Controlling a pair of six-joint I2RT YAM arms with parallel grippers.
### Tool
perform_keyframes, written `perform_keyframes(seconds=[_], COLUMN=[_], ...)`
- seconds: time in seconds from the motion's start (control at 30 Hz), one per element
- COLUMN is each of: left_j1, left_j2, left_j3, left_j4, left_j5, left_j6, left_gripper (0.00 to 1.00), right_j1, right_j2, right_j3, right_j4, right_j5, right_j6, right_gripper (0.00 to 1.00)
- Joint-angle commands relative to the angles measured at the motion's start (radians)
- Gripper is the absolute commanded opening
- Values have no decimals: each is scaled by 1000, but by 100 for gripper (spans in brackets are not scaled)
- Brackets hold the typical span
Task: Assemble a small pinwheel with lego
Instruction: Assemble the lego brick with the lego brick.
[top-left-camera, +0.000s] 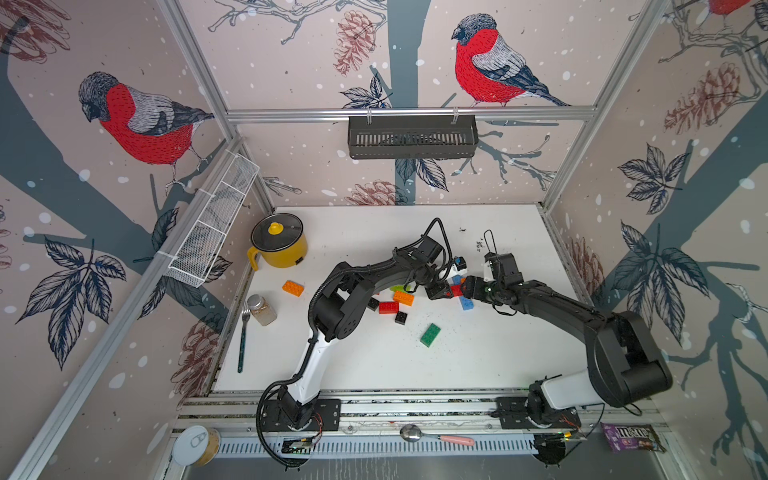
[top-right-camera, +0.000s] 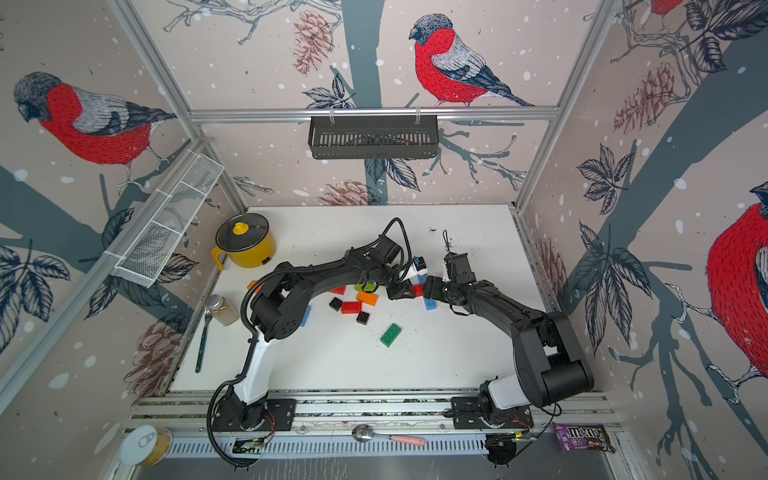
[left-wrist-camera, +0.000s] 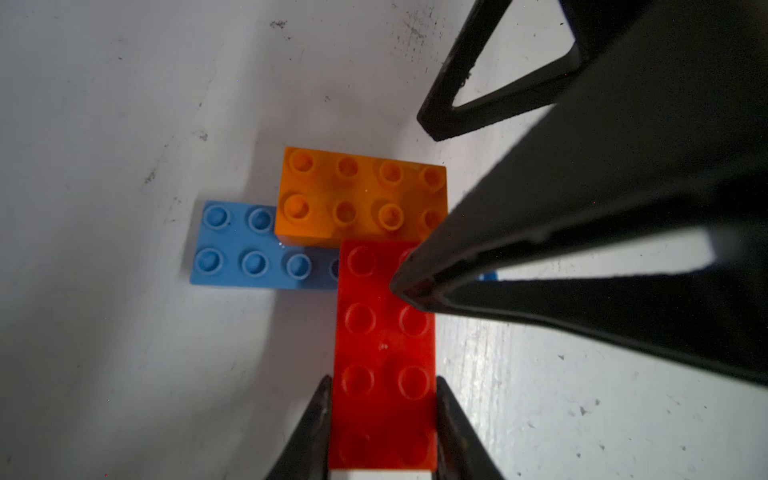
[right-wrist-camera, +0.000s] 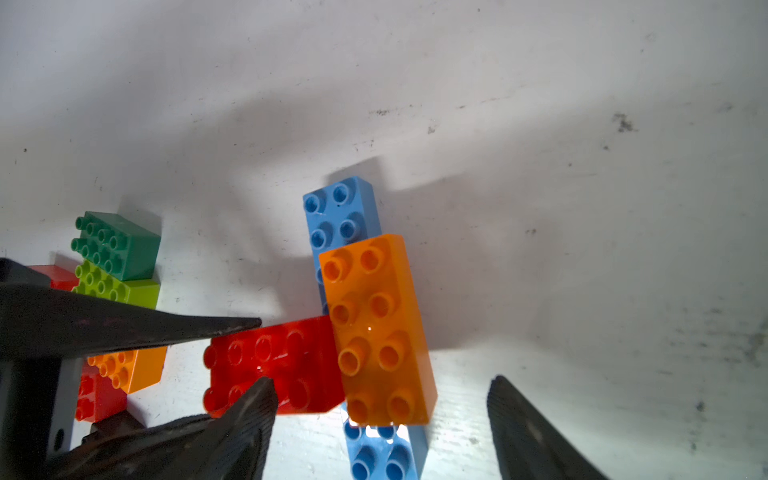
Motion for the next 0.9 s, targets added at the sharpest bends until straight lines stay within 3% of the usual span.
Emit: perform_keyframes(seconds=[0.0,0.5,0.87], left_j1=[-5,-28,-30], left_j2=[10,11,29], left_j3=[11,2,35], left_j4=[-33,-33,-55], left_j5=[-2,-16,-33], left_j6=[-13,-35,-44], left_gripper=[14,14,14], right_j1=[2,-29,-9], right_j2=[6,2,33], right_j3=[1,4,13], right_j4=[9,19,-5], right_j5=[22,14,87], right_j6=[1,22,15], right_gripper=[80,77,74])
